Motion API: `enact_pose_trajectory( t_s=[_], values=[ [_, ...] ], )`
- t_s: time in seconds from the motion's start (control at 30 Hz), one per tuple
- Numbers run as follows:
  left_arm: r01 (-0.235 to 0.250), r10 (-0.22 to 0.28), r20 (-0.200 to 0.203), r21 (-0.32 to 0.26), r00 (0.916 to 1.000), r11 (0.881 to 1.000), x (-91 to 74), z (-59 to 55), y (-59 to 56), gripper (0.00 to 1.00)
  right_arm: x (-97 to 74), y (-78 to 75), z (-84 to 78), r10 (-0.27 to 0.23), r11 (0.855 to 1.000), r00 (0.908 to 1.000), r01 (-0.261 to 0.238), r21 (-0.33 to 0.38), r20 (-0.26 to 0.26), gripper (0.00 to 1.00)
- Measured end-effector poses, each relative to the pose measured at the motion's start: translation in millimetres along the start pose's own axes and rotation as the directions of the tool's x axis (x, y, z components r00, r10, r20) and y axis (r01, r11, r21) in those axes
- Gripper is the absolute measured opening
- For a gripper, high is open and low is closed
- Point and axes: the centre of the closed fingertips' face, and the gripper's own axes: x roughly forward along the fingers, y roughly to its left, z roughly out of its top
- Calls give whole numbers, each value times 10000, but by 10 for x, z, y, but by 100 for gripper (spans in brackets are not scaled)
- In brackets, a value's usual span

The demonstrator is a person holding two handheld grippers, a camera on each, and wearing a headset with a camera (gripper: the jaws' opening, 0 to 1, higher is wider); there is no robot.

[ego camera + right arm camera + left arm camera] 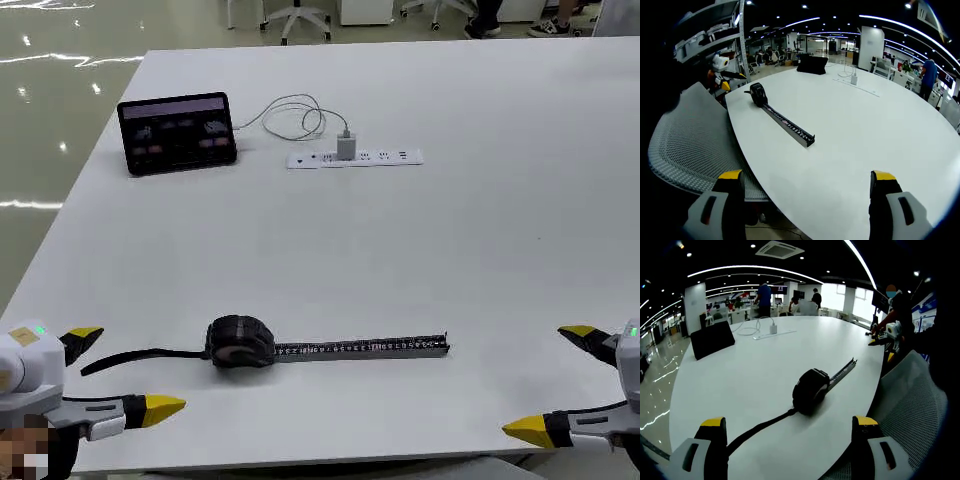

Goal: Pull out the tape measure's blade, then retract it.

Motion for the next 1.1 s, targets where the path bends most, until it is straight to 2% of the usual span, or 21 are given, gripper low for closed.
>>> enact_pose_trajectory(
  t_s=[0.1, 0.17, 0.27, 0.43, 0.57, 0.63, 0.7, 0.77, 0.87, 0.93, 1.1],
  values=[
    [9, -9, -39, -23, 10000, 10000, 22, 27, -30, 100, 11, -10, -11, 7, 10000, 10000, -7, -32, -83, 100],
    [48, -48, -124, 43, 9999, 10000, 45, 43, -70, 100, 25, -46, -49, -87, 9990, 9991, 70, -434, -405, 100],
    [70, -70, 32, -100, 10000, 9999, 95, 96, -130, 100, 46, -60, -5, -20, 9991, 9994, 6, -415, -339, 100],
    [-18, 19, 26, -188, 10000, 9998, 208, 137, -229, 100, 85, -104, 60, -3, 9980, 9995, -17, -625, -314, 100],
    [-163, 164, 32, -269, 9999, 9995, 314, 218, -256, 100, 147, -44, 73, 322, 9969, 9984, -354, -696, -470, 100],
    [-106, 98, -124, -592, 9999, 9982, 370, 229, -272, 100, 165, -18, 89, 464, 9963, 9978, -497, -696, -480, 100],
    [-250, 245, -68, -789, 9997, 9966, 428, 278, -277, 100, 183, 31, 87, 707, 9954, 9960, -741, -613, -548, 100],
    [-189, 179, -115, -912, 9998, 9957, 493, 310, -314, 100, 200, 45, 80, 688, 9948, 9958, -730, -710, -600, 100],
    [-358, 339, -236, -826, 9991, 9959, 569, 335, -333, 100, 202, 63, 83, 752, 9943, 9953, -795, -715, -605, 100],
    [-439, 417, -235, -1023, 9989, 9938, 612, 354, -345, 100, 206, 54, 89, 731, 9943, 9956, -773, -731, -585, 100],
    [-527, 502, -250, -1088, 9984, 9927, 664, 387, -392, 98, 222, 55, 109, 763, 9930, 9952, -814, -854, -615, 99]
  ],
)
